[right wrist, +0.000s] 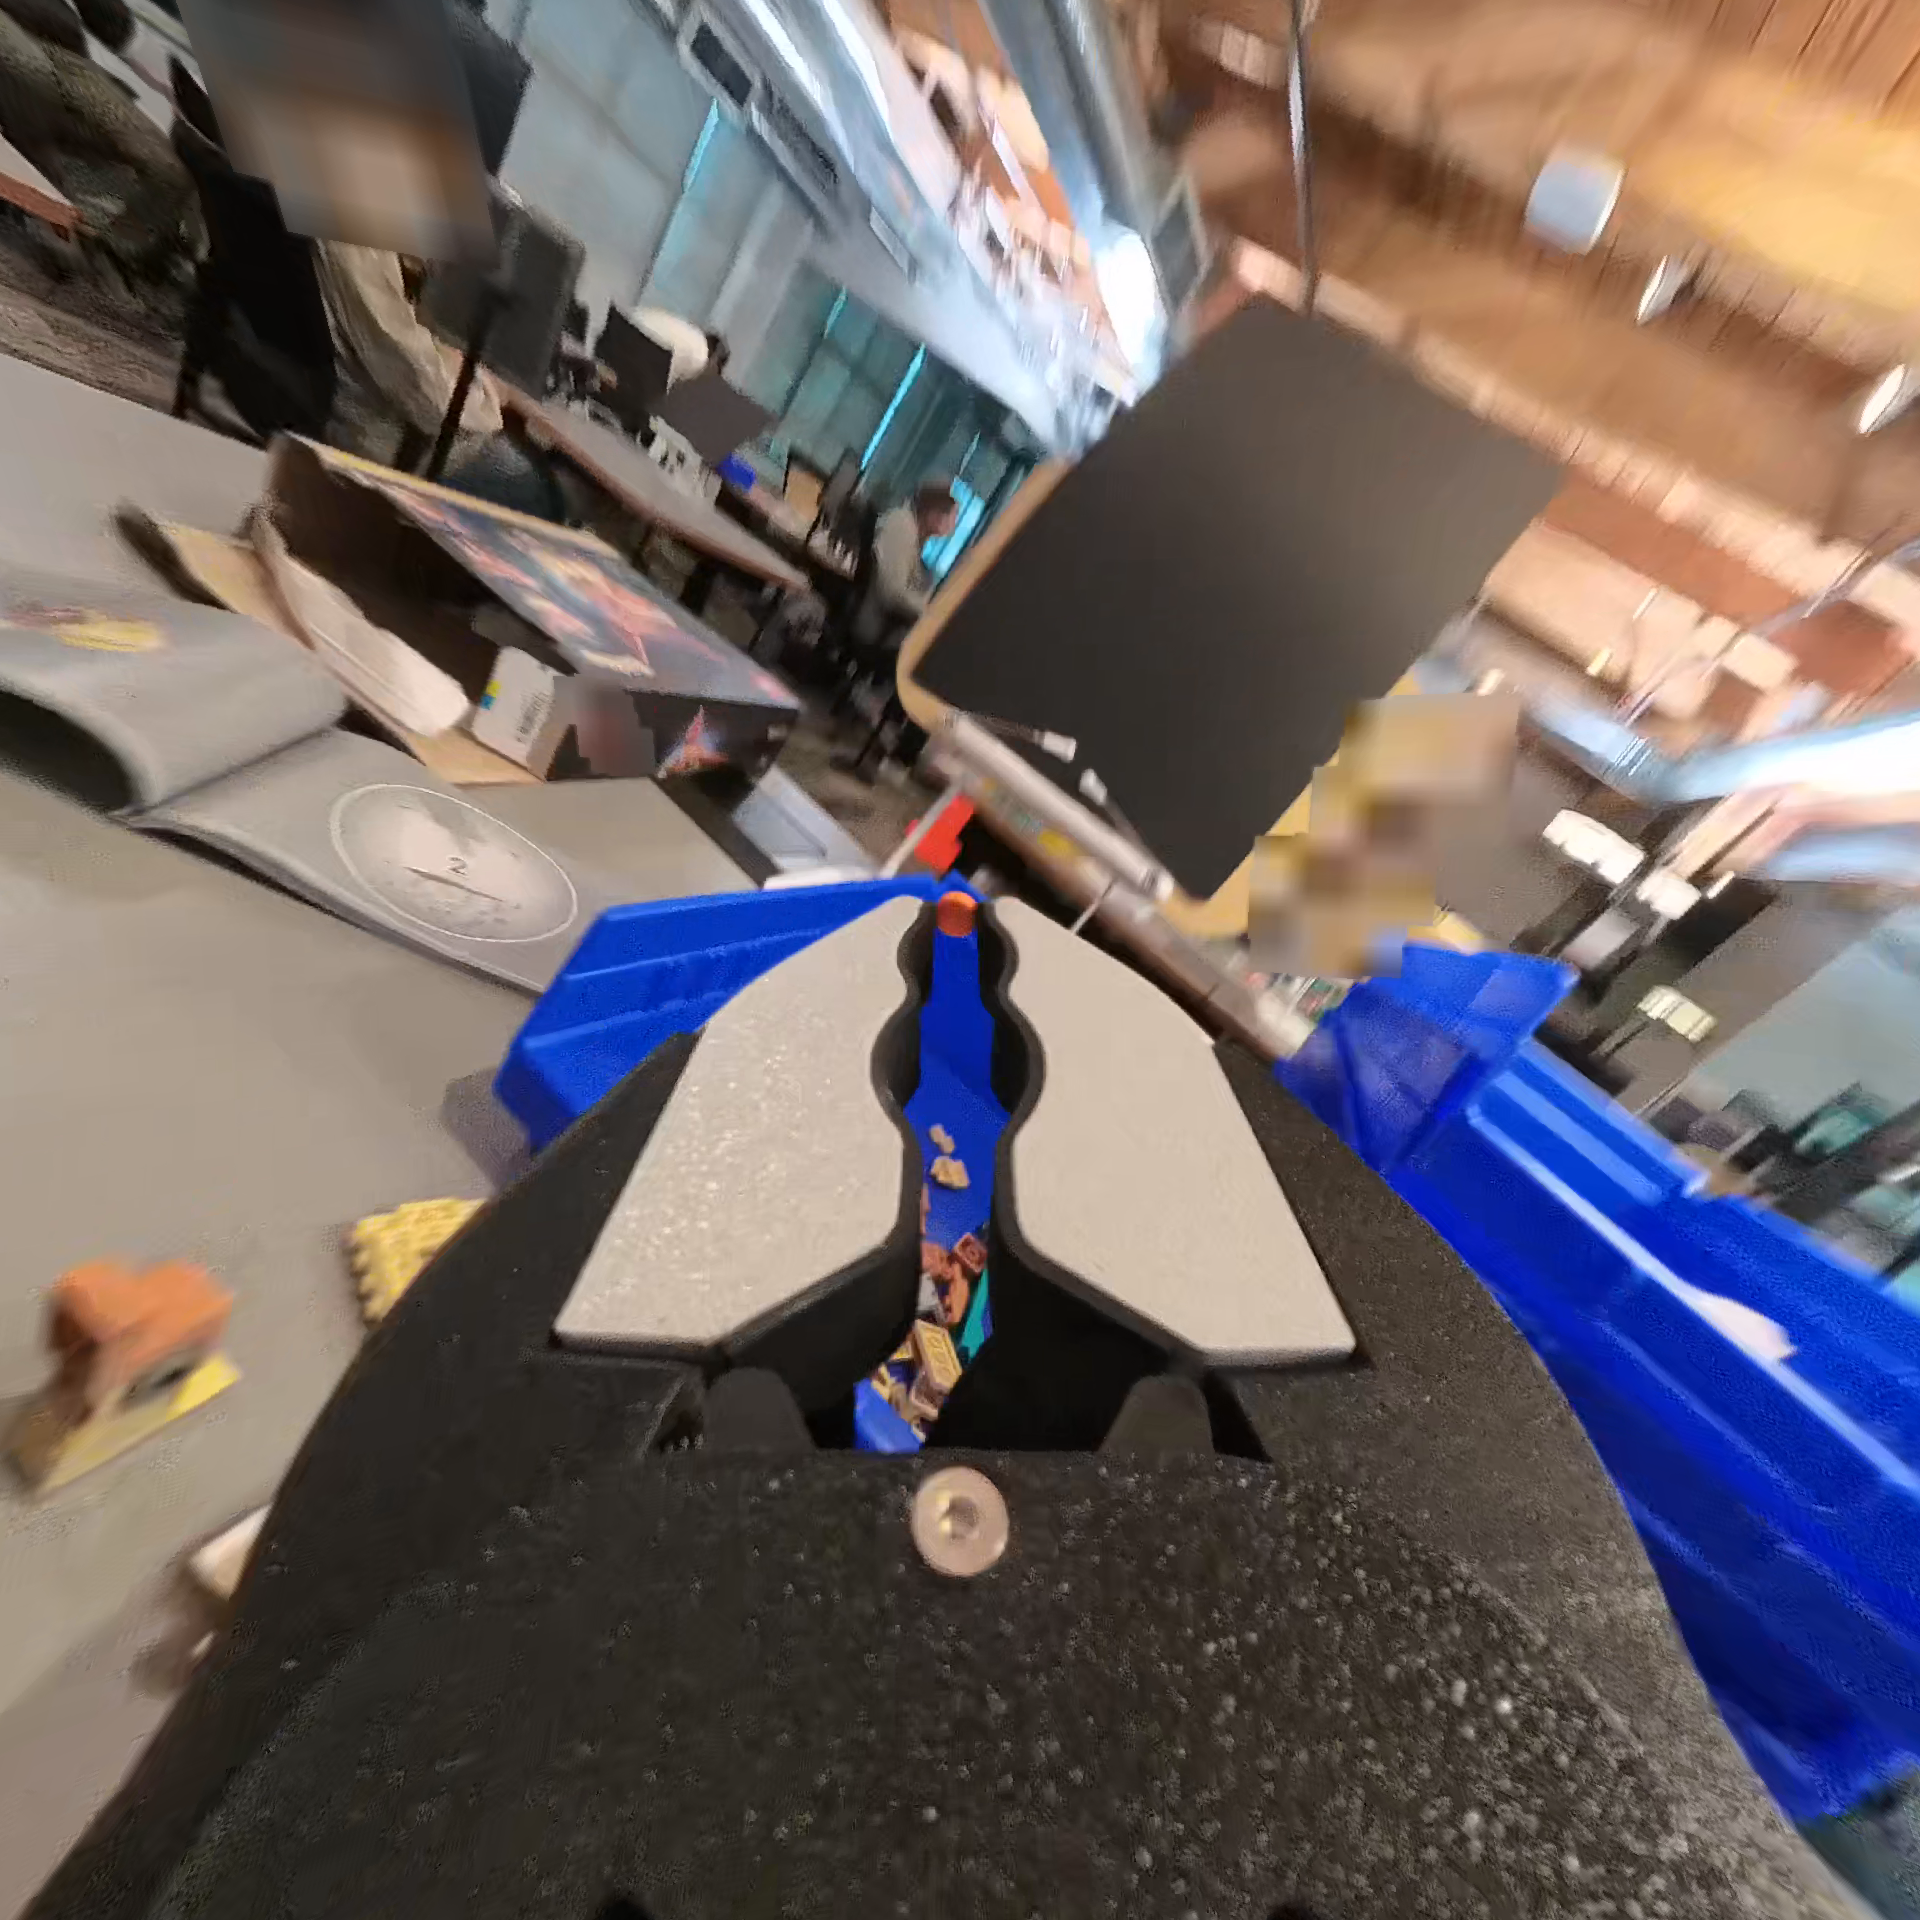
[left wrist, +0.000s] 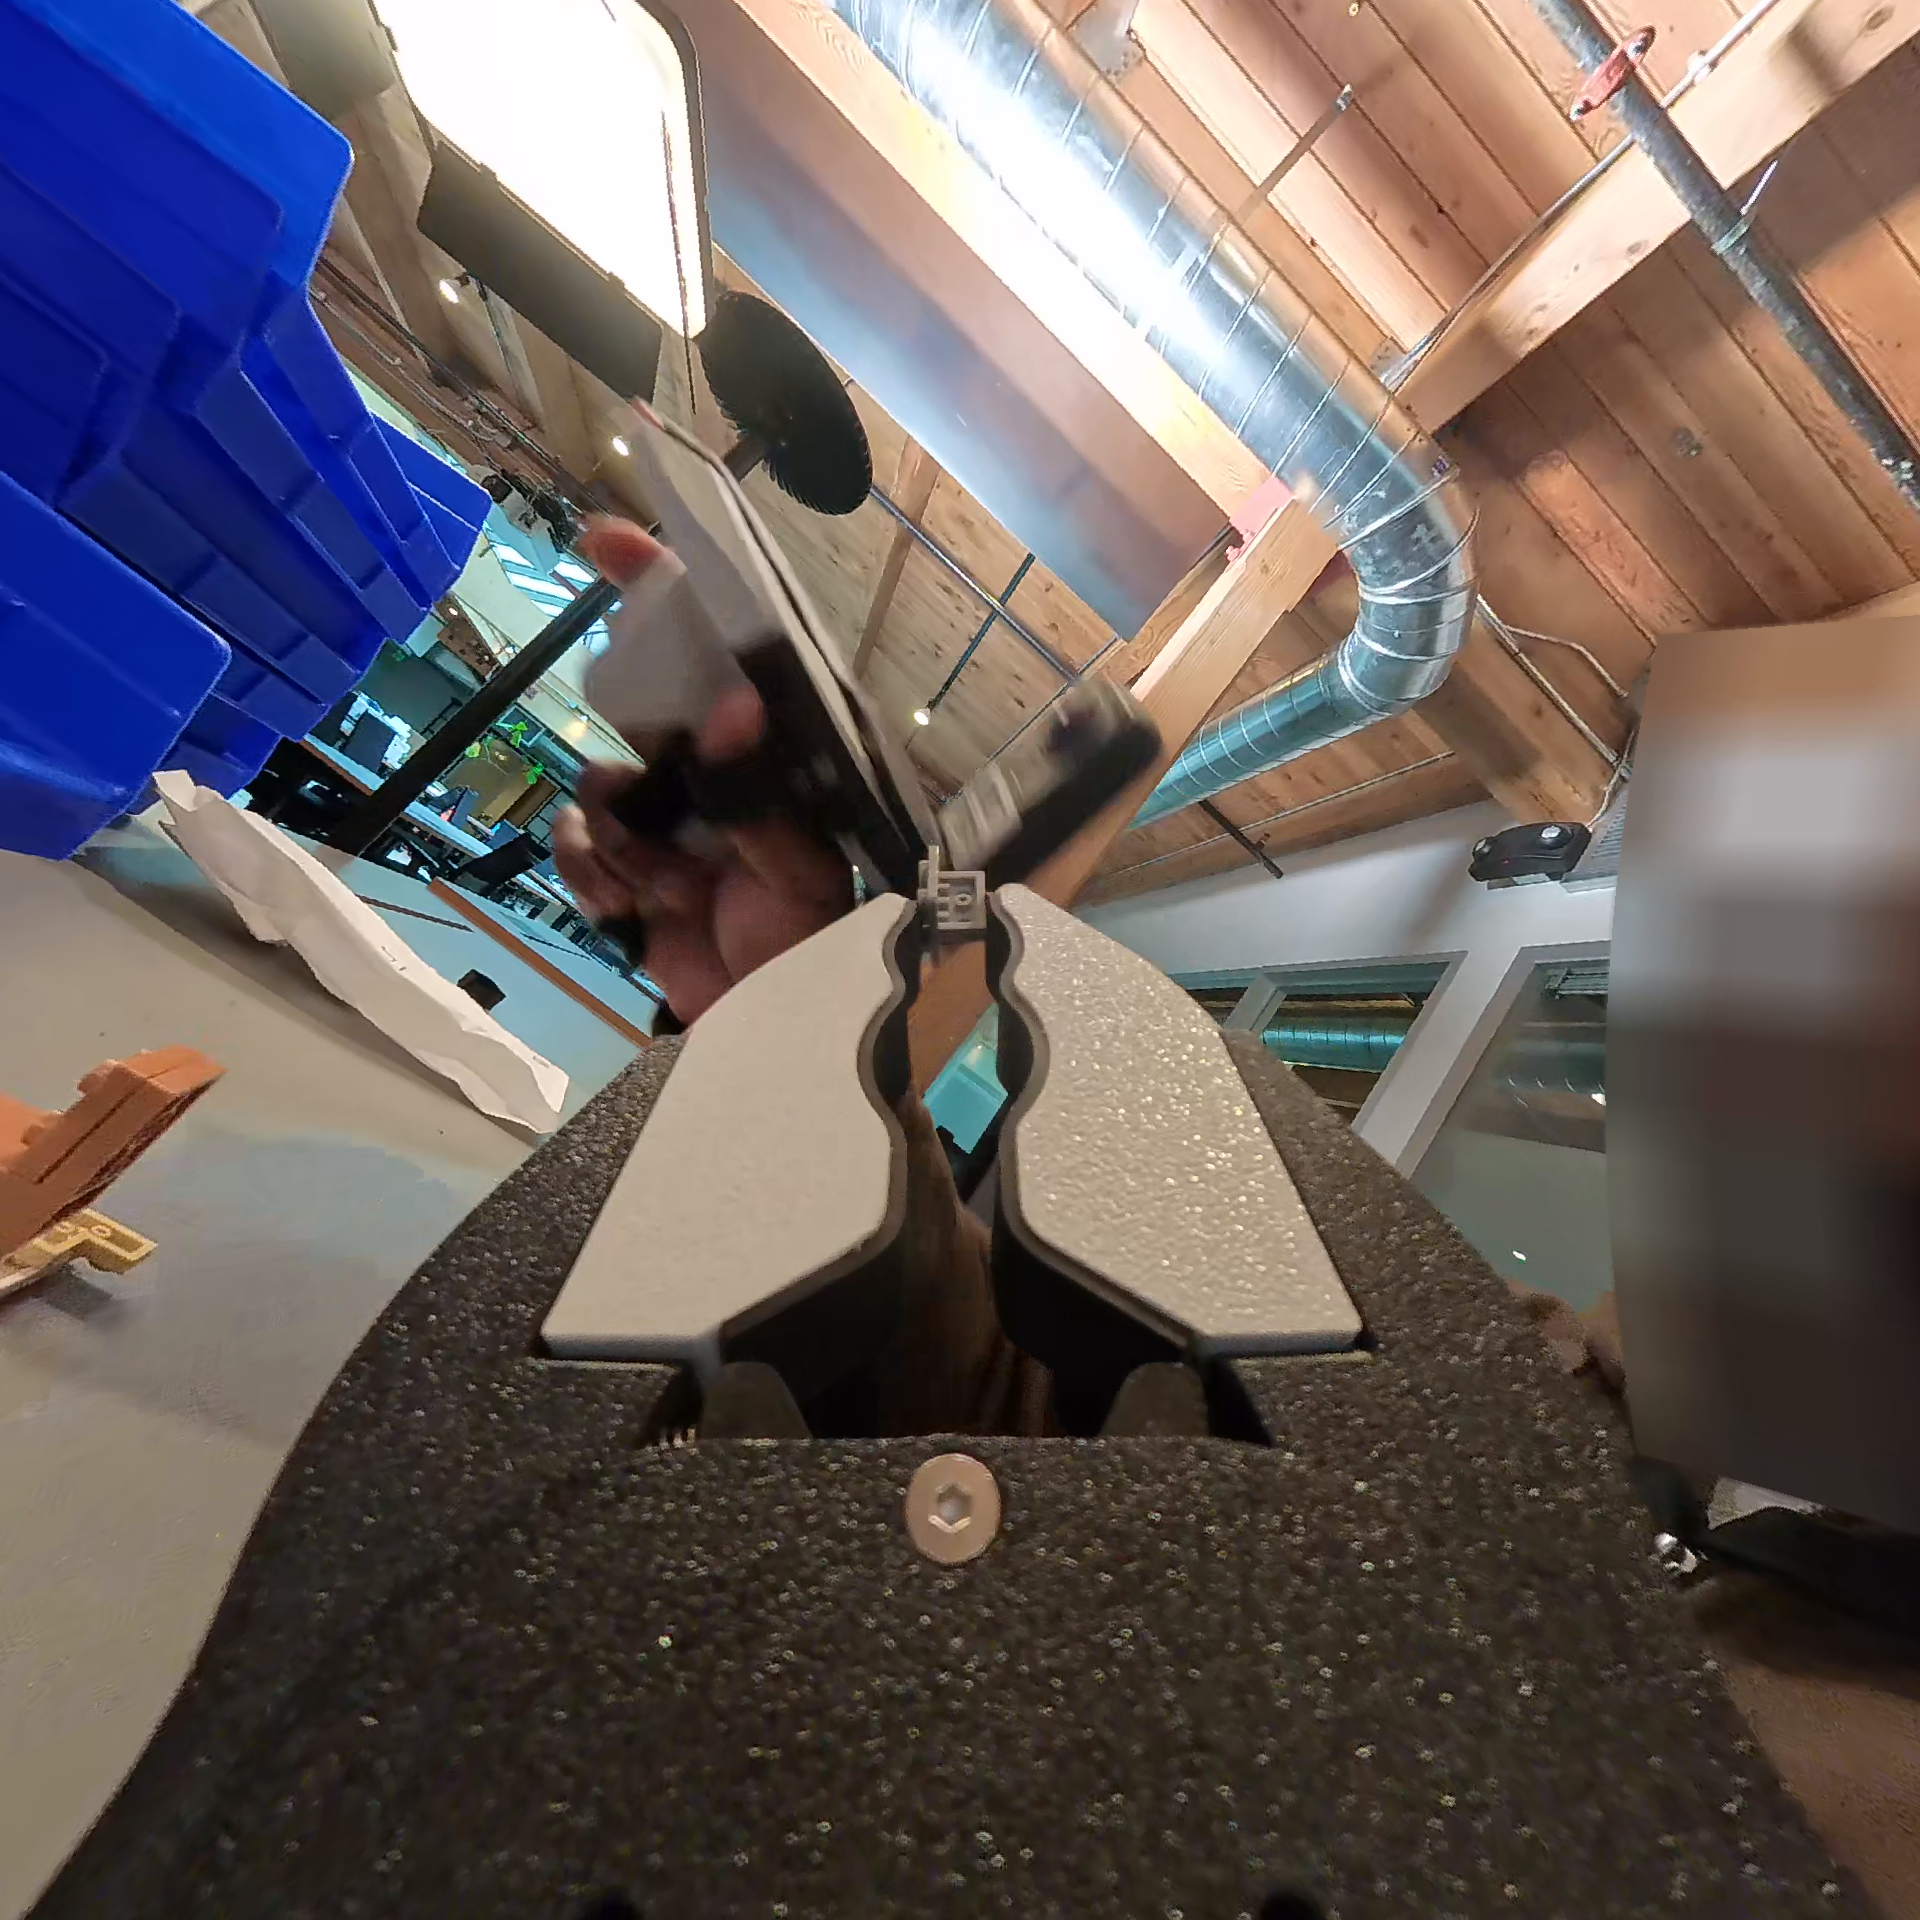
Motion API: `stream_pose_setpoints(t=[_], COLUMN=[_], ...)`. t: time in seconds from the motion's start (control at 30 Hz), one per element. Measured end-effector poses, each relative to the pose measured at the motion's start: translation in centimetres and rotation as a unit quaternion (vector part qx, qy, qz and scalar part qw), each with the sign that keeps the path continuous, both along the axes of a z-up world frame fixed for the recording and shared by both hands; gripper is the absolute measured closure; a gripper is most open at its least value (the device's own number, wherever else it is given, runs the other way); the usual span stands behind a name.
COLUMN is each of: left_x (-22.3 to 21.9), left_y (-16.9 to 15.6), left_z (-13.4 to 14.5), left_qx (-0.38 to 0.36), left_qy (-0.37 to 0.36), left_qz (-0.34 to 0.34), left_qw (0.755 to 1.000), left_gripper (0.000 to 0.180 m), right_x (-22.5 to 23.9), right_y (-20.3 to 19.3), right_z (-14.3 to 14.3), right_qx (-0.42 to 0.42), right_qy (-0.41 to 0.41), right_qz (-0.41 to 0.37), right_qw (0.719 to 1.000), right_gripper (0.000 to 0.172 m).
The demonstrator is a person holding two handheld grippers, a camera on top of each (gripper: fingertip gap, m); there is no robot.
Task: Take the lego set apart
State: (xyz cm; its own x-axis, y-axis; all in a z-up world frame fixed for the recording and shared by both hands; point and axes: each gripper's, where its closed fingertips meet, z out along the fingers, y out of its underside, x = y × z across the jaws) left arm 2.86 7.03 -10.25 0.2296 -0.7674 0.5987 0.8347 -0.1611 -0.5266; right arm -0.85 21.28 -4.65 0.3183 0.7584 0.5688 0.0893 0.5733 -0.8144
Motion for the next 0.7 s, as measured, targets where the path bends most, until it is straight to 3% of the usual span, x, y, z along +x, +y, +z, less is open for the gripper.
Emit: stream_pose_setpoints(t=[0.07, 0.13, 0.23, 0.43, 0.53, 0.6, 0.7], left_x=[-0.1, -0.2, -0.2, -1.2, -3.4, -5.0, -7.3], left_y=[0.0, 0.1, 0.3, 1.3, 2.1, 3.5, 7.7], left_z=[0.0, 0.0, -0.1, -0.3, 1.5, 3.2, 5.2], left_qx=[-0.001, -0.003, -0.009, -0.037, -0.052, -0.069, -0.107], left_qy=[-0.003, -0.004, 0.004, 0.084, 0.126, 0.198, 0.342], left_qz=[0.001, 0.0, 0.001, 0.048, 0.1, 0.162, 0.242], left_qw=[1.0, 1.0, 1.0, 0.995, 0.986, 0.964, 0.902], left_gripper=[0.169, 0.169, 0.169, 0.169, 0.17, 0.169, 0.169], right_x=[-2.6, -4.5, -5.6, -3.9, -2.1, -0.9, 0.3], right_y=[4.5, 8.2, 11.0, 11.1, 9.5, 8.0, 6.0], right_z=[-0.5, -1.9, -3.5, -4.2, -3.9, -4.2, -5.5], right_qx=[-0.086, -0.172, -0.245, -0.229, -0.213, -0.195, -0.165], right_qy=[-0.031, -0.054, -0.057, -0.056, -0.055, -0.059, -0.075], right_qz=[-0.016, -0.029, -0.036, -0.033, -0.018, -0.006, 0.01], right_qw=[0.996, 0.983, 0.967, 0.971, 0.975, 0.979, 0.983], right_gripper=[0.163, 0.151, 0.146, 0.145, 0.146, 0.147, 0.148])
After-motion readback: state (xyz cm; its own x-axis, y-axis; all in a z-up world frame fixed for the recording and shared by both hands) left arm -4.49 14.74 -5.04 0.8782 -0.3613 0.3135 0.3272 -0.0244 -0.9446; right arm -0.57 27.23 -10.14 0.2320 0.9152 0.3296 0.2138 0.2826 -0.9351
